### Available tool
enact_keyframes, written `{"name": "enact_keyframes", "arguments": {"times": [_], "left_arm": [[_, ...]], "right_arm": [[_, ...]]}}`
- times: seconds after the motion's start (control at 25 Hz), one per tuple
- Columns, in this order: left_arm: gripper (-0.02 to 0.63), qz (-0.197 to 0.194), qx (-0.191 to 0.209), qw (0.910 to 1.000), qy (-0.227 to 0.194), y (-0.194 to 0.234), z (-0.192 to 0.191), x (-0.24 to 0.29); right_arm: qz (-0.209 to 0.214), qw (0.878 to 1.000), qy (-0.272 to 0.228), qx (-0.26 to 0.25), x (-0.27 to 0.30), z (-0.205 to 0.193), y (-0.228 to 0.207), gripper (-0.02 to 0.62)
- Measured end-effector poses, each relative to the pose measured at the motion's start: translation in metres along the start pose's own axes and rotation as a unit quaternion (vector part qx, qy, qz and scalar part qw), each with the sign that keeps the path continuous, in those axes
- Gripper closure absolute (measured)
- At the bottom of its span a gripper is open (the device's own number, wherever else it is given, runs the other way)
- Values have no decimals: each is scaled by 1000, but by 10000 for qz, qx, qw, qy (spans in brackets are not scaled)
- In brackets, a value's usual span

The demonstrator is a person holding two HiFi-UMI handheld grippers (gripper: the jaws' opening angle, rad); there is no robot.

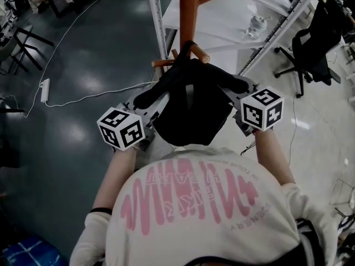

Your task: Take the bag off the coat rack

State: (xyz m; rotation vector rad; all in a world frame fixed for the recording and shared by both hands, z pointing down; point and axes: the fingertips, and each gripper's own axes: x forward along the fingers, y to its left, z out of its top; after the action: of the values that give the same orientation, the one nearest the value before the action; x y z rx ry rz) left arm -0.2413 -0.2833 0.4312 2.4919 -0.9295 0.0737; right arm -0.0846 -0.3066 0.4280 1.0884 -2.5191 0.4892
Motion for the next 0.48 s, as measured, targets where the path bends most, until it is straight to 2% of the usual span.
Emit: {"name": "enact_keyframes", "arguments": {"times": [0.2, 0.48], "left_arm": [[476, 44, -31, 10000, 36, -1, -1, -2], [476, 157, -38, 9999, -27, -1, -3, -4]], "right_arm": [[-4, 9999, 143, 65, 0, -2, 4, 500], [278, 9987, 412, -72, 2, -5, 10, 514]]}}
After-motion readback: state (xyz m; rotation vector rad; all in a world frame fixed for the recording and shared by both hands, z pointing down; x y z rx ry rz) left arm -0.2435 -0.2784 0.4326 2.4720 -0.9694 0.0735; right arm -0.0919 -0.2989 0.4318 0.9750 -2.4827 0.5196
